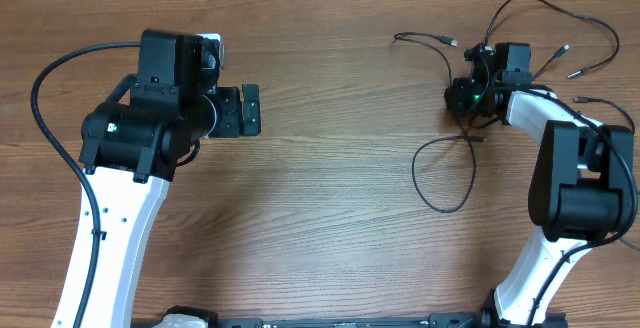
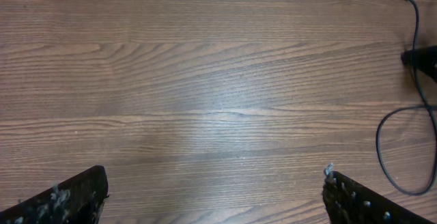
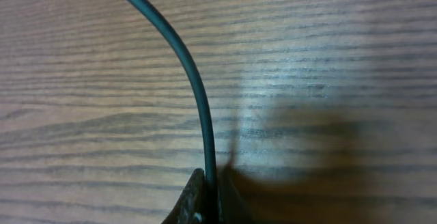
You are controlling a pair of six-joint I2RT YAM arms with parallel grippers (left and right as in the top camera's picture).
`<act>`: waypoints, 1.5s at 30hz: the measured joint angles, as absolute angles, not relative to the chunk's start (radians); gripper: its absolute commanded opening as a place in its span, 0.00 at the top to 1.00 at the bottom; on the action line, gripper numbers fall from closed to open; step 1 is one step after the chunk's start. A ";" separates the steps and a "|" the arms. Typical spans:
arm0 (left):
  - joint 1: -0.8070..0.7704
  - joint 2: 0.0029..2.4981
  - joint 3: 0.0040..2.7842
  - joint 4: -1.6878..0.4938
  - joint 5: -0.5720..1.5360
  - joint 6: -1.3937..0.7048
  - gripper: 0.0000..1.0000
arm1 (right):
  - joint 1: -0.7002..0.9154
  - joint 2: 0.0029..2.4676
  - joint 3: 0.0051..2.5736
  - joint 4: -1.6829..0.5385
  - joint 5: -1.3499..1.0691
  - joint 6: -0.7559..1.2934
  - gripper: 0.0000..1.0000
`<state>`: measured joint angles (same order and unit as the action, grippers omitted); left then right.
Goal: Untangle cables
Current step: 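Carry the cable to the right pile and release it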
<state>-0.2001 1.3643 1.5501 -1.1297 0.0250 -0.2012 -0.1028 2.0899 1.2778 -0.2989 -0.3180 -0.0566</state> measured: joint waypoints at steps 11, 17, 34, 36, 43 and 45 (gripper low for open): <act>-0.200 1.364 1.550 -1.129 0.025 -0.201 0.01 | -0.103 1.947 1.629 -0.891 -0.246 -0.056 0.96; -0.200 1.364 1.550 -1.130 0.025 -0.201 0.01 | -0.103 1.728 1.975 -1.084 -0.155 -0.055 0.96; -0.200 1.364 1.550 -1.130 0.025 -0.201 0.01 | -0.282 1.454 2.145 -1.123 0.300 0.113 0.96; -0.200 1.364 1.550 -1.130 0.025 -0.201 0.00 | -0.356 1.450 2.145 -1.138 0.321 0.131 0.96; -0.200 1.364 1.550 -1.129 0.025 -0.201 0.00 | -0.637 1.448 2.145 -1.224 0.347 0.188 0.96; -0.200 1.364 1.550 -1.130 0.025 -0.201 0.00 | -0.715 1.448 2.145 -1.232 0.344 0.195 0.96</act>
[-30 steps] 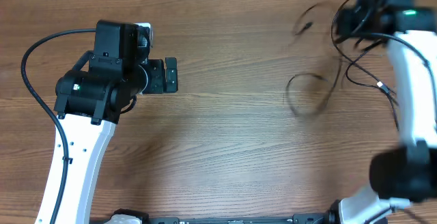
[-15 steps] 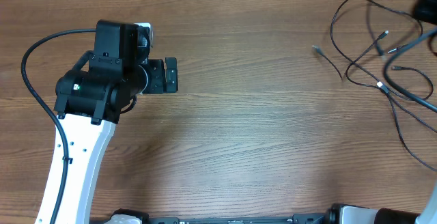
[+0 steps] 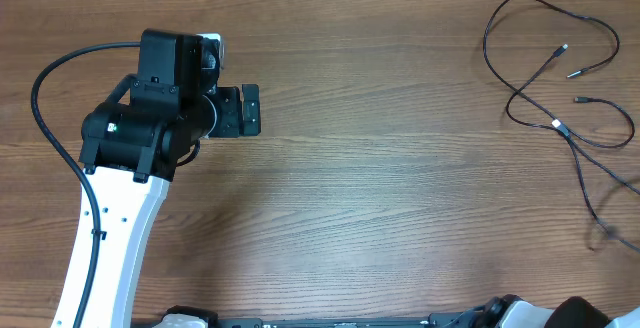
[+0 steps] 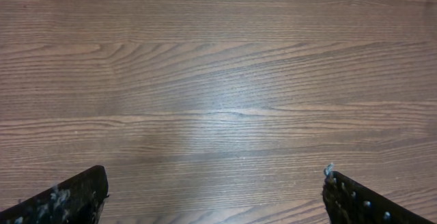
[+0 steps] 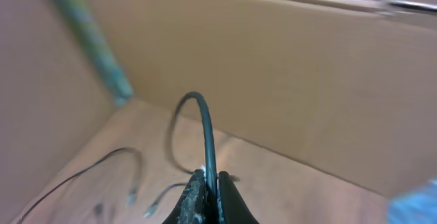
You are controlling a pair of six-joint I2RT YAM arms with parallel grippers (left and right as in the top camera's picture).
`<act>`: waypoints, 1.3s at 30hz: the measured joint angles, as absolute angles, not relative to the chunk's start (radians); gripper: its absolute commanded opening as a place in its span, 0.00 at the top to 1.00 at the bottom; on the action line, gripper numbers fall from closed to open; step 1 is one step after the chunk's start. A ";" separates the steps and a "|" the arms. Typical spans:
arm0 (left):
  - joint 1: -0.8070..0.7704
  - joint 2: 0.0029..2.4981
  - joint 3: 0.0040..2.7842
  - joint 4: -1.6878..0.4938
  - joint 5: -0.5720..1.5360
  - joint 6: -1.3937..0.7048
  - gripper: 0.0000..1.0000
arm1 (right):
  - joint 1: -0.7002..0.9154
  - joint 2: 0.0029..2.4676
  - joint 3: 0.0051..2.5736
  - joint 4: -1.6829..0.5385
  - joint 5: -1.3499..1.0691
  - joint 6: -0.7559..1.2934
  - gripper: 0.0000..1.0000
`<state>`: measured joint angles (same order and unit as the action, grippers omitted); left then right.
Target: Untangle cables
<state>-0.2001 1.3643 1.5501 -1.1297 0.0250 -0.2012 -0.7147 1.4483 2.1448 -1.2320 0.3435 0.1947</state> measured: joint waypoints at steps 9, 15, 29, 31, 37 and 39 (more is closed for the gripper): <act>-0.200 1.364 1.550 -1.130 0.025 -0.201 0.00 | -0.990 1.455 2.145 -1.232 0.197 0.258 0.96; -0.200 1.364 1.550 -1.130 0.025 -0.201 0.00 | -1.026 1.539 2.145 -1.248 0.128 0.264 0.96; -0.200 1.364 1.550 -1.130 0.025 -0.201 0.01 | -1.027 1.883 2.144 -1.327 0.066 0.269 0.96; -0.200 1.364 1.550 -1.130 0.025 -0.201 0.00 | -1.027 1.929 2.144 -1.335 0.055 0.269 0.96; -0.200 1.364 1.550 -1.129 0.025 -0.201 0.00 | -1.062 1.993 2.143 -1.367 0.041 0.272 0.36; -0.200 1.364 1.550 -1.130 0.025 -0.201 0.01 | -1.092 1.996 2.143 -1.375 0.036 0.287 0.26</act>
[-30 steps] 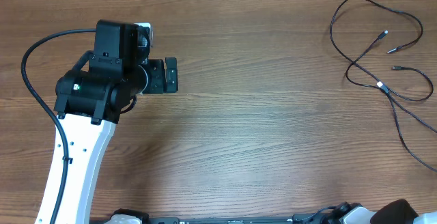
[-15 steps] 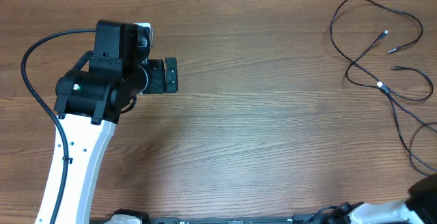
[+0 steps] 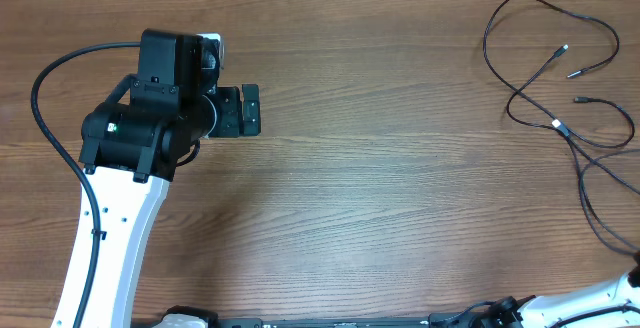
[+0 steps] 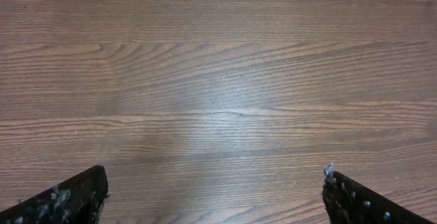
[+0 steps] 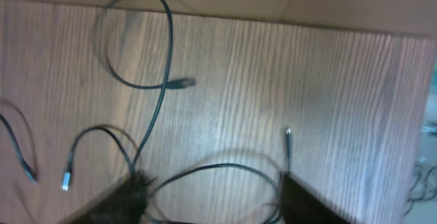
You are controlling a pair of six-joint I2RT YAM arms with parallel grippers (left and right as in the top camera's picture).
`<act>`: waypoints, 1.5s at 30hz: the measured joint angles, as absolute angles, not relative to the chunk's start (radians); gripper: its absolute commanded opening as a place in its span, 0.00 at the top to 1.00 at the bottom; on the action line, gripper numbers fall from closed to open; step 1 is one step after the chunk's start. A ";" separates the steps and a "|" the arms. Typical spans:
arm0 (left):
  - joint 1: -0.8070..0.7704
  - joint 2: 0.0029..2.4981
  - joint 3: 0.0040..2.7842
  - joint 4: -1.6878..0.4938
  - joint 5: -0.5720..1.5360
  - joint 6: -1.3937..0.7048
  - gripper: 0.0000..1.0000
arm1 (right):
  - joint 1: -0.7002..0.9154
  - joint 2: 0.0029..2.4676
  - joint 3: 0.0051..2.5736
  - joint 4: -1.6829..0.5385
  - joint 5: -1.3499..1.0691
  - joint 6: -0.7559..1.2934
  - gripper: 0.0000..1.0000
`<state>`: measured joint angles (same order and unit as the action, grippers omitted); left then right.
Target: Untangle cables
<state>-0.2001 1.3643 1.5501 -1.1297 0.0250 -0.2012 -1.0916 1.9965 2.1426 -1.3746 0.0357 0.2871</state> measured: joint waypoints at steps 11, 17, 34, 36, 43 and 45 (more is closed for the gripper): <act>-0.200 1.364 1.550 -1.130 0.025 -0.202 0.01 | -1.117 1.996 2.143 -1.409 -0.134 0.231 0.00; -0.200 1.364 1.550 -1.130 0.025 -0.201 0.01 | -1.116 1.996 2.143 -1.484 -0.323 0.090 0.00; -0.200 1.364 1.550 -1.130 0.025 -0.201 0.00 | -0.773 1.954 2.143 -1.668 -0.447 -0.102 0.00; -0.200 1.364 1.550 -1.130 0.025 -0.201 0.00 | -0.688 1.940 2.143 -1.678 -0.449 -0.113 0.00; -0.200 1.364 1.550 -1.130 0.025 -0.201 0.01 | -0.379 1.923 2.143 -1.692 -0.437 -0.128 0.00; -0.200 1.364 1.550 -1.130 0.025 -0.201 0.00 | -0.298 1.923 2.143 -1.692 -0.422 -0.130 0.00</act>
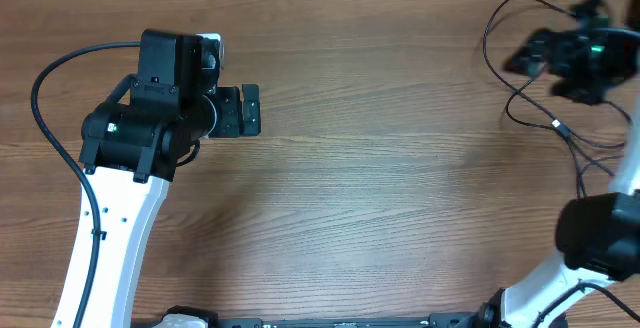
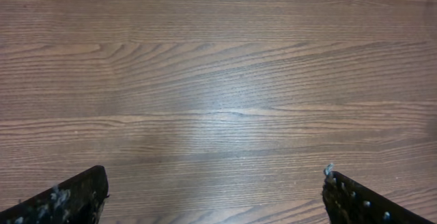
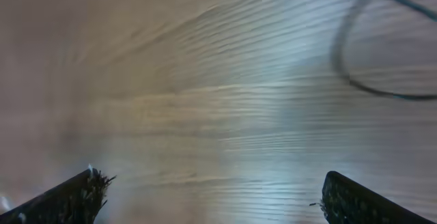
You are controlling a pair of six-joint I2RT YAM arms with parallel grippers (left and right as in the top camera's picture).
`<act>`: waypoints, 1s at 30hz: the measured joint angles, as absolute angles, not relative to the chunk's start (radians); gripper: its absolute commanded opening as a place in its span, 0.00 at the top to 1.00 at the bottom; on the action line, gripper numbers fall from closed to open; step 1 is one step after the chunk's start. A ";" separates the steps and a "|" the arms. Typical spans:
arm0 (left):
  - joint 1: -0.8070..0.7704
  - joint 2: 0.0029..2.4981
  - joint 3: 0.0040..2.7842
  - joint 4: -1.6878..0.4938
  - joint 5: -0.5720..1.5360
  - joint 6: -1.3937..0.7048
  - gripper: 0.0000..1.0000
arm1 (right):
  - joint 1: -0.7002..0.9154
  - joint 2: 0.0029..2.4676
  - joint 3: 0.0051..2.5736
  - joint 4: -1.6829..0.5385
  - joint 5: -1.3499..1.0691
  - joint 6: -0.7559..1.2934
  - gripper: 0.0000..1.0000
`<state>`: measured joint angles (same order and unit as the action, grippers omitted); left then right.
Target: Untangle cables
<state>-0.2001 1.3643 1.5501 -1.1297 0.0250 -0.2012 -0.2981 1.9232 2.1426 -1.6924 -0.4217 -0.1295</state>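
Note:
Thin black cables [image 1: 487, 38] lie in loose loops at the table's far right, with strands running down towards the right edge [image 1: 585, 193]. My right gripper [image 1: 512, 61] hovers over their upper part, blurred. Its wrist view shows the right gripper [image 3: 212, 186] open and holding nothing, with a cable loop [image 3: 336, 57] ahead at the upper right. My left gripper [image 1: 250, 111] is at the left of the table, far from the cables. In its wrist view the left gripper [image 2: 214, 179] is open over bare wood, and no cable shows there.
The wooden table [image 1: 360, 198] stretches between the two arms. The left arm's own black cable [image 1: 45, 108] arcs out at the far left. A cardboard wall runs along the table's back edge.
My right arm was at the bottom right corner of the overhead view. It now stands over the upper part of the cables at the far right, still open. The cables and left arm have not moved.
My right gripper was first shut on a cable in a bunched tangle right of centre. Then it held that cable up off the table, with the cables spread out at the far right. Then it was open above them, and now it hovers over their upper loops.

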 measured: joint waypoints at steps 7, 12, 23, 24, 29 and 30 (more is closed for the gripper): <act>-0.200 1.364 1.550 -1.129 0.025 -0.201 0.00 | -0.054 1.923 2.143 -1.684 -0.395 -0.131 0.00; -0.200 1.364 1.550 -1.129 0.025 -0.201 0.01 | 0.074 1.923 2.143 -1.591 -0.391 -0.132 0.00; -0.200 1.364 1.550 -1.130 0.025 -0.201 0.01 | 0.105 1.923 2.143 -1.555 -0.388 -0.132 0.00; -0.200 1.364 1.550 -1.130 0.025 -0.201 0.00 | 0.105 1.923 2.143 -1.554 -0.388 -0.131 0.00; -0.200 1.364 1.550 -1.130 0.025 -0.201 0.01 | 0.105 1.923 2.143 -1.555 -0.388 -0.132 0.00; -0.200 1.364 1.550 -1.130 0.025 -0.201 0.00 | 0.105 1.923 2.143 -1.555 -0.388 -0.132 0.00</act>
